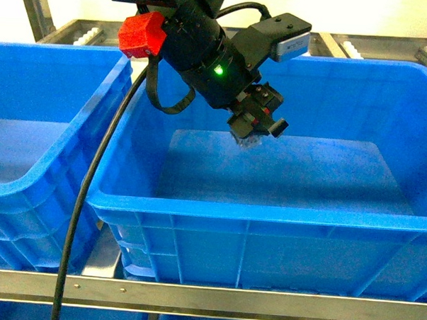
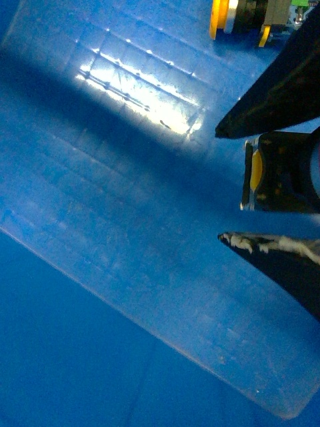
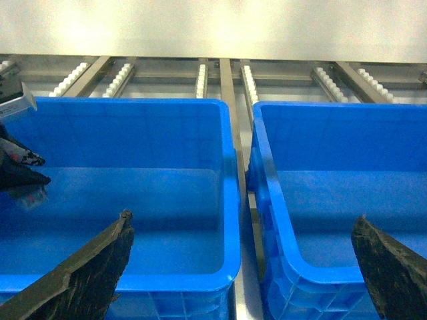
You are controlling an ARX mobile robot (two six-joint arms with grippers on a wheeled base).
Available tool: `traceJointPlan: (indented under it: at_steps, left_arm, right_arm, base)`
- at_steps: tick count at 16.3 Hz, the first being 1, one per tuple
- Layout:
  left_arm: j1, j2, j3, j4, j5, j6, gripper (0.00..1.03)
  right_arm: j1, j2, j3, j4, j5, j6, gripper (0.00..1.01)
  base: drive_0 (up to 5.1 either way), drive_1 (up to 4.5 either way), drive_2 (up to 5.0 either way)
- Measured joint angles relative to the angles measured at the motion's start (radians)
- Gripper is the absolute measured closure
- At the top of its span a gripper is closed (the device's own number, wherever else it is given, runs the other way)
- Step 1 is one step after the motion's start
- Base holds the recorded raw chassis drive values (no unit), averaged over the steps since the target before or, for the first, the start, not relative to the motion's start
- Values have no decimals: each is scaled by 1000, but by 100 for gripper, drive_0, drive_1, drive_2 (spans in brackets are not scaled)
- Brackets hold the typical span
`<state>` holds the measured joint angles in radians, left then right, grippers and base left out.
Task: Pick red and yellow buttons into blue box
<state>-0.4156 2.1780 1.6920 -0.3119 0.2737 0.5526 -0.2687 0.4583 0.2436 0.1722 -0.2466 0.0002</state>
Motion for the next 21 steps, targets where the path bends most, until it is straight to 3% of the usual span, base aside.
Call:
traceJointPlan:
  at_steps: [3,5,8,10,13,15,16,17,21]
  left_arm:
    - [-2,8,-20,24,-6,3,28]
    - [-4,9,-47,93,-19,-18,3]
    - [21,-80,-202,330,-141,-111,5]
    - [80,-225,-344,509,-260,-212,5]
    - [179,-488,-695,777,-428,-400,5]
    - [212,-720,-946,834,-498,-498,5]
    - [213,-882,-1072,822,-548,-525,5]
    - [213,-985,-1149,789,-556,-553,5]
    - [213,-997,-1159,792,-558,-565,5]
  right_arm:
    - [0,0,0,0,0,0,3]
    - [0,0,0,0,0,0,3]
    - [0,0,0,0,0,0,3]
    - [0,0,0,0,0,0,3]
    - [0,0,0,0,0,0,3]
    - [0,0,0,0,0,0,3]
    - [0,0,0,0,0,0,3]
    - [0,0,0,0,0,0,3]
    - [0,0,0,0,0,0,3]
  base:
    - [0,0,0]
    - [0,0,0]
    - [0,0,0]
    - [0,0,0]
    - [0,0,0]
    - [0,0,0]
    - [0,0,0]
    - [0,0,0]
    - [0,0,0]
